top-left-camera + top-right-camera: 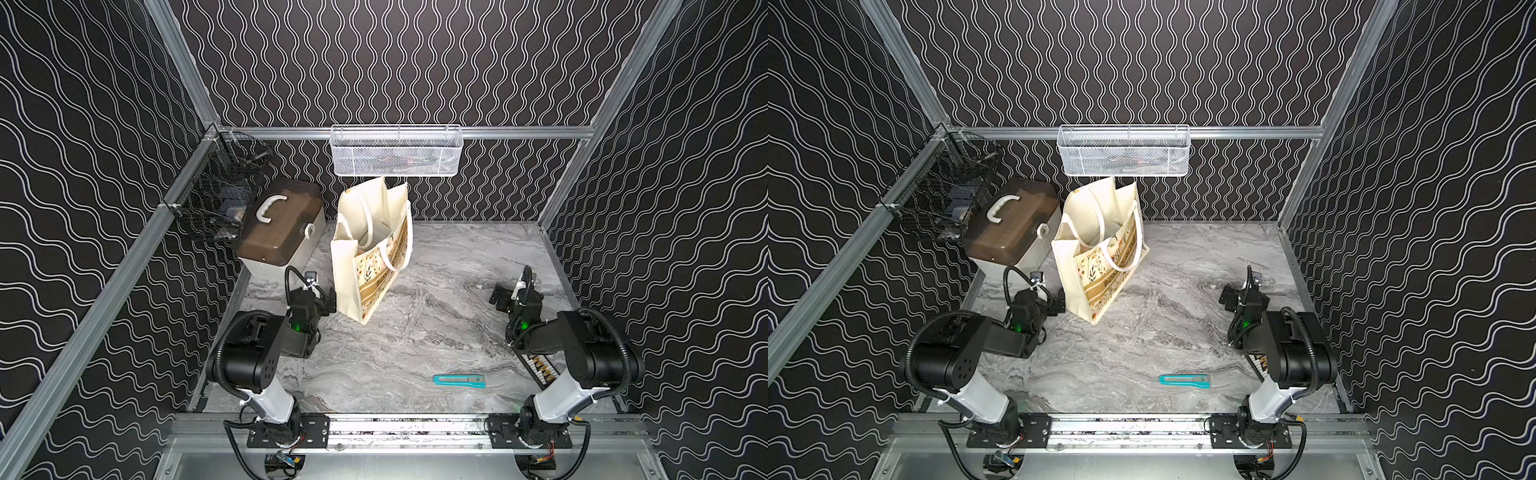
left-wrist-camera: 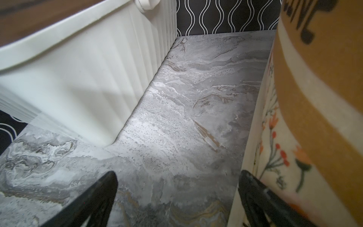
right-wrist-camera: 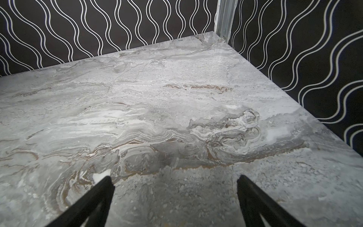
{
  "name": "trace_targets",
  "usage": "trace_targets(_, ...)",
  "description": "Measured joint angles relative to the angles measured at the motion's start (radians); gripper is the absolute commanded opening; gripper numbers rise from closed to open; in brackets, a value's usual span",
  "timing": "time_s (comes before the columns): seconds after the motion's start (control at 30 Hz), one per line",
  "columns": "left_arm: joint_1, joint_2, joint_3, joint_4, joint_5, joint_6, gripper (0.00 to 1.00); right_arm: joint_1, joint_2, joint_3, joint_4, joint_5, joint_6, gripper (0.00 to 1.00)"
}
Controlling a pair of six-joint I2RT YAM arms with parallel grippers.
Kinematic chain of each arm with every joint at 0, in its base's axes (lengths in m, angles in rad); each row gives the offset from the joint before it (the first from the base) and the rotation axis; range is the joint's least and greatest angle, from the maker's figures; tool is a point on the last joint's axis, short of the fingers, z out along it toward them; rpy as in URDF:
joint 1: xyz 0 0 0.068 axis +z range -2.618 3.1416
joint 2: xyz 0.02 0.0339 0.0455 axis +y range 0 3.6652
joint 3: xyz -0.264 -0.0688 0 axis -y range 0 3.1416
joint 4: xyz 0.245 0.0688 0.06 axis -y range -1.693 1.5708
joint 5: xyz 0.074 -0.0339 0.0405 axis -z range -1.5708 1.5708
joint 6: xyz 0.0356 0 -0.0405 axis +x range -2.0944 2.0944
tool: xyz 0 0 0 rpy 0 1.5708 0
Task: Take out the pencil case from the canvas bag
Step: Move the canvas bag to the center of the board.
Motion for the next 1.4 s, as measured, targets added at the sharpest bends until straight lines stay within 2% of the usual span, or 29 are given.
trace_targets(0.37, -0.007, -0.013, -0.005, -0.004, -0.009, 0.0, 0.99, 0.0, -0.001, 0.0, 0.0, -0.003, 0.0, 0.99)
trace_targets(0.57, -0.043, -0.215, 0.038, -0.15, -0.072, 0.0, 0.99, 0.002, -0.116, 0.035, -0.096, -0.021, -0.001, 0.99)
trace_targets(0.7, -0.047, -0.311, 0.143, -0.332, -0.121, -0.026, 0.99, 0.002, -0.221, 0.103, -0.252, -0.03, 0.014, 0.99)
trace_targets(0.83, -0.048, -0.356, 0.248, -0.521, -0.124, -0.077, 0.99, 0.002, -0.285, 0.139, -0.362, -0.07, 0.061, 0.99)
trace_targets(0.97, -0.05, -0.378, 0.38, -0.735, -0.148, -0.183, 0.99, 0.003, -0.327, 0.215, -0.494, -0.099, 0.17, 0.99)
trace_targets(1.1, -0.05, -0.359, 0.581, -1.008, -0.22, -0.337, 0.99, 0.001, -0.365, 0.31, -0.636, -0.087, 0.299, 0.99)
trace_targets(1.23, -0.05, -0.371, 0.659, -1.178, -0.198, -0.411, 0.99, -0.001, -0.418, 0.359, -0.786, -0.08, 0.408, 0.99)
trace_targets(1.4, -0.05, -0.436, 0.697, -1.322, -0.131, -0.436, 0.99, -0.003, -0.467, 0.442, -0.937, -0.11, 0.477, 0.99)
